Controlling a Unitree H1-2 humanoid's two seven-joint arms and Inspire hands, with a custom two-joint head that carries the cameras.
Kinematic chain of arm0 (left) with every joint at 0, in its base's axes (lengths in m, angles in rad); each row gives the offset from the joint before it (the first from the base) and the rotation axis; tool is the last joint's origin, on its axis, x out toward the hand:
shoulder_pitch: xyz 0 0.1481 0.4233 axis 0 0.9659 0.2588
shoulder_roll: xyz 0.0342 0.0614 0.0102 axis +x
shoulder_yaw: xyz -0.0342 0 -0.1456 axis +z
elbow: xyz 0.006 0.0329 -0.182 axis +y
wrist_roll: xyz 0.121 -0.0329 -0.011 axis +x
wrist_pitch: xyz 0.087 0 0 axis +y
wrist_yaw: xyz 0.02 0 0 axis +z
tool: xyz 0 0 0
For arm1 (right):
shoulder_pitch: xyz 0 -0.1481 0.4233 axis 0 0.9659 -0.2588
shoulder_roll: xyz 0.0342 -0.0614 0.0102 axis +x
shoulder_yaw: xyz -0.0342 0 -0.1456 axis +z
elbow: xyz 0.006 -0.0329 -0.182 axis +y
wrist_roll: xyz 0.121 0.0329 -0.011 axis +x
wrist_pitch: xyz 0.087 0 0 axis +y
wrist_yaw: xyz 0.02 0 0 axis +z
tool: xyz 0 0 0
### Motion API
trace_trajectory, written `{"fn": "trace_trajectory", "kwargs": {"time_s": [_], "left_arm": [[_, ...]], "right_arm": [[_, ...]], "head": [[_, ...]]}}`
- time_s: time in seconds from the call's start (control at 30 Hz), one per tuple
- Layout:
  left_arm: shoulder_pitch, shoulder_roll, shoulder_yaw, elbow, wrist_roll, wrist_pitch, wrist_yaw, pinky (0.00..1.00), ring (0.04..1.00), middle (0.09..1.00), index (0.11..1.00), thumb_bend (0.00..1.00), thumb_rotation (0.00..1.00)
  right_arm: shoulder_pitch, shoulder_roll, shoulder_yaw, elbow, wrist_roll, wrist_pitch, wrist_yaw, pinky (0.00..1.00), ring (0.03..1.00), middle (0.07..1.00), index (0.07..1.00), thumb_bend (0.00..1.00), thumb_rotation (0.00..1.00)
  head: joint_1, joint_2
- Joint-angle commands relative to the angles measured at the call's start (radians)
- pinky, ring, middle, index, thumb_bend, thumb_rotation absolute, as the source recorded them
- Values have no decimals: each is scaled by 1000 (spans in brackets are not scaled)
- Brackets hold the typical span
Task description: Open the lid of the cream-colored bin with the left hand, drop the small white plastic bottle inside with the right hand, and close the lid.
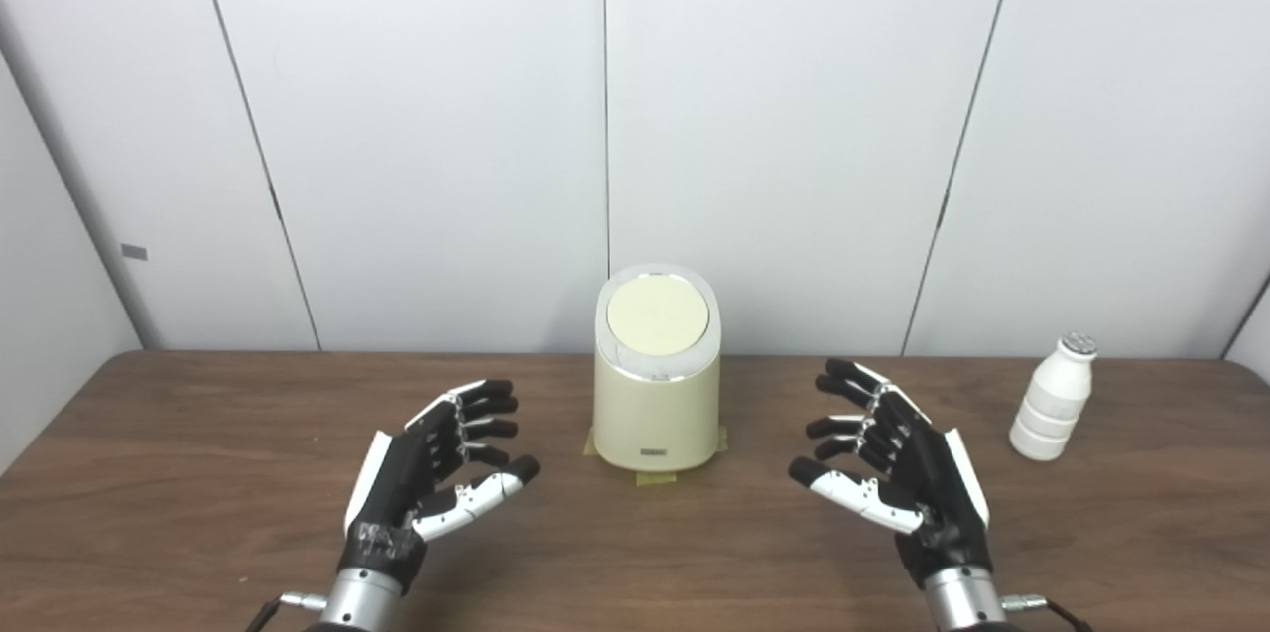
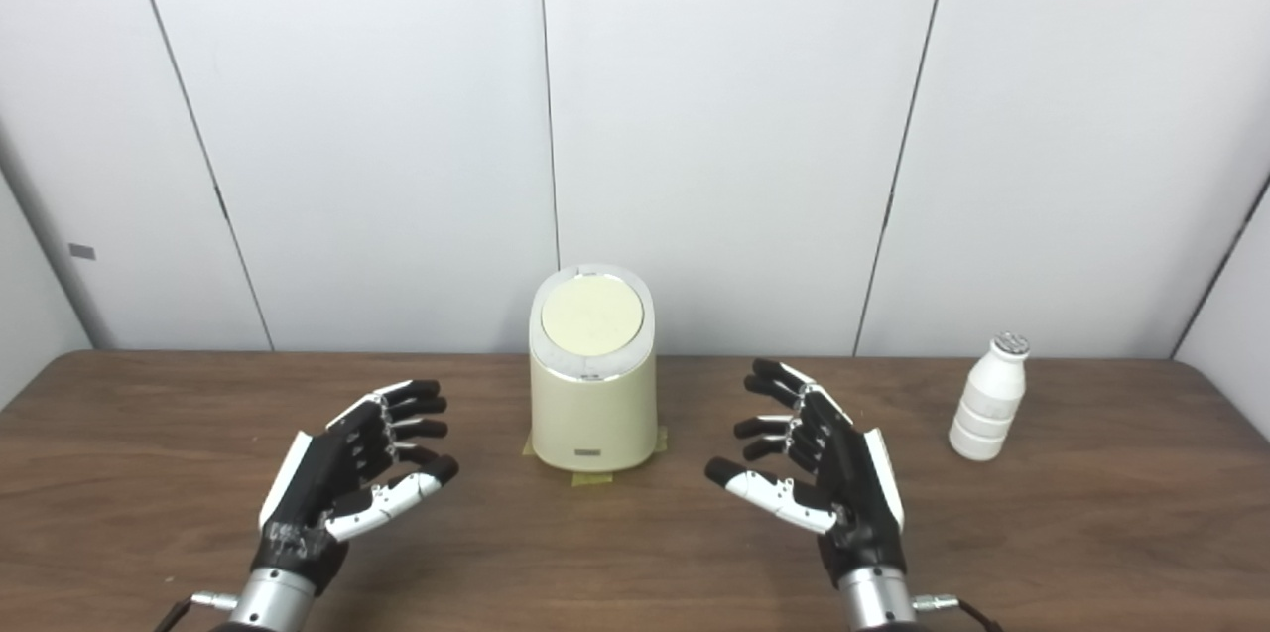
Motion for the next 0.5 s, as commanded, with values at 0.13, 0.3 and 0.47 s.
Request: {"fn": "trace_trajectory", "kwargs": {"time_s": [0.13, 0.3, 0.47], "left_arm": [[-49, 4, -1, -16, -11, -29, -3, 590, 696, 749, 769, 718, 146], [-49, 2, -1, -19, -9, -25, 0, 589, 691, 746, 769, 724, 150], [-53, -13, 1, -24, 1, -16, 18, 558, 695, 751, 772, 719, 177]], "right_arm": [[-35, -1, -1, -21, 8, -26, 5, 472, 573, 758, 757, 804, 238], [-34, -2, 0, -22, 5, -28, 4, 462, 568, 758, 757, 803, 240], [-39, -4, 1, -18, -1, -27, 3, 462, 571, 757, 762, 798, 241]], "head": [[1, 1], [2, 1], [-2, -5]]}}
